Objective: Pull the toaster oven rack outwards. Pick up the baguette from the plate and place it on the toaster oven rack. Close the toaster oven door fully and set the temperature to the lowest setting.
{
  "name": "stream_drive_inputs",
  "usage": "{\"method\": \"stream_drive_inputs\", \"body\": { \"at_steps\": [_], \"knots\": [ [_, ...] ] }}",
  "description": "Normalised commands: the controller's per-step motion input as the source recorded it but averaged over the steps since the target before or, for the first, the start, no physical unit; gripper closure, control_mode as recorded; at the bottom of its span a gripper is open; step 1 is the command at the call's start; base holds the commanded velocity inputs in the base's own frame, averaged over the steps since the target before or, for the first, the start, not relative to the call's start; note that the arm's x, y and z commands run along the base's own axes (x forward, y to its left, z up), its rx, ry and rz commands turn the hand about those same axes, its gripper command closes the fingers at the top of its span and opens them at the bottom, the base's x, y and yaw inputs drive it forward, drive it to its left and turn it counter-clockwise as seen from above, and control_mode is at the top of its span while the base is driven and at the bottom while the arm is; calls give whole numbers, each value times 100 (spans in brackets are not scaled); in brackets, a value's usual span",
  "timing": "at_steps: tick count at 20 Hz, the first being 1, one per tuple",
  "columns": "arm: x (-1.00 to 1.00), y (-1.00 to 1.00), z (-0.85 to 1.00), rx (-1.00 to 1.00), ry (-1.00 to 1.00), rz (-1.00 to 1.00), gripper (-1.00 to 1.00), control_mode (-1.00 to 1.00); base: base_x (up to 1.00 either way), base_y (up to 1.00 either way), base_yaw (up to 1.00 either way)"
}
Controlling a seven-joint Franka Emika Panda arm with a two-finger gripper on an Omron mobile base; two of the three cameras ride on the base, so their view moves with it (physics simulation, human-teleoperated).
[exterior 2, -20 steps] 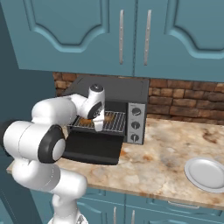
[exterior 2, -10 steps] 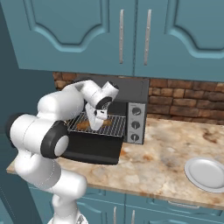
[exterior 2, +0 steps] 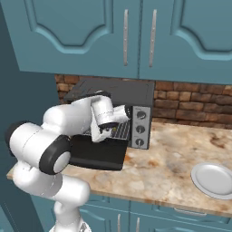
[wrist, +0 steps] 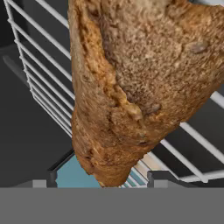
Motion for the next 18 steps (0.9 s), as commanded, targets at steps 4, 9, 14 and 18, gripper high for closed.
{"method": "stream_drive_inputs", "body": {
  "at_steps": [4, 9, 14, 18],
  "knots": [
    [-54, -1, 0, 34, -99, -13, -100, -100, 0, 0, 0],
    [-77, -21, 33, 30, -69, -18, -100, -100, 0, 0, 0],
    [-71, -23, 46, 23, -55, -20, -100, -100, 0, 0, 0],
    [-42, -7, 59, 14, -41, -20, -100, -100, 0, 0, 0]
  ]
}}
